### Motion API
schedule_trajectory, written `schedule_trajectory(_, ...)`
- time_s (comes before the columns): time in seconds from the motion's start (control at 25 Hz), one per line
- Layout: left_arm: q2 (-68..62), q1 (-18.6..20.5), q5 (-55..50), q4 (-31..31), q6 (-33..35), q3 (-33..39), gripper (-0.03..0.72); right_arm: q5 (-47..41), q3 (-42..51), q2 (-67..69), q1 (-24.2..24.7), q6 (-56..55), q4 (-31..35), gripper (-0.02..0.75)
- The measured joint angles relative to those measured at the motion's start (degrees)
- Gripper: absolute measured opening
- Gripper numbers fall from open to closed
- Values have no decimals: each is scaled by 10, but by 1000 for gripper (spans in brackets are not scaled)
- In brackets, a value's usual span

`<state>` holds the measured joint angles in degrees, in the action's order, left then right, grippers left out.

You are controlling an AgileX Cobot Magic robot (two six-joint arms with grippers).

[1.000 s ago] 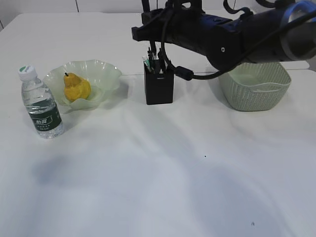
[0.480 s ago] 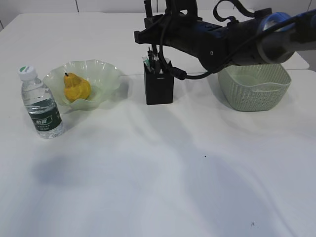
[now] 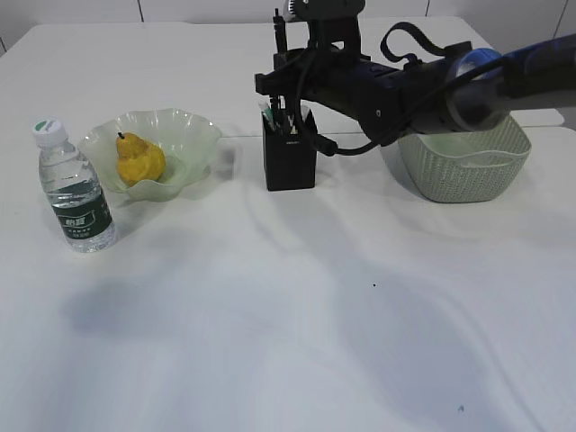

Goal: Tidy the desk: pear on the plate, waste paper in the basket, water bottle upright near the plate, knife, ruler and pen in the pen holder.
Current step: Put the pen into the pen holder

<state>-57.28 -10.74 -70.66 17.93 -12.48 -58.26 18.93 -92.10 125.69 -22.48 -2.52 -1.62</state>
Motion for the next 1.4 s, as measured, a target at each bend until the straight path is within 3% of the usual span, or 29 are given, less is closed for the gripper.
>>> schedule_trajectory(1.4,0,0,23,8,0,0,285,-15,-47,64,9,-12,1,113)
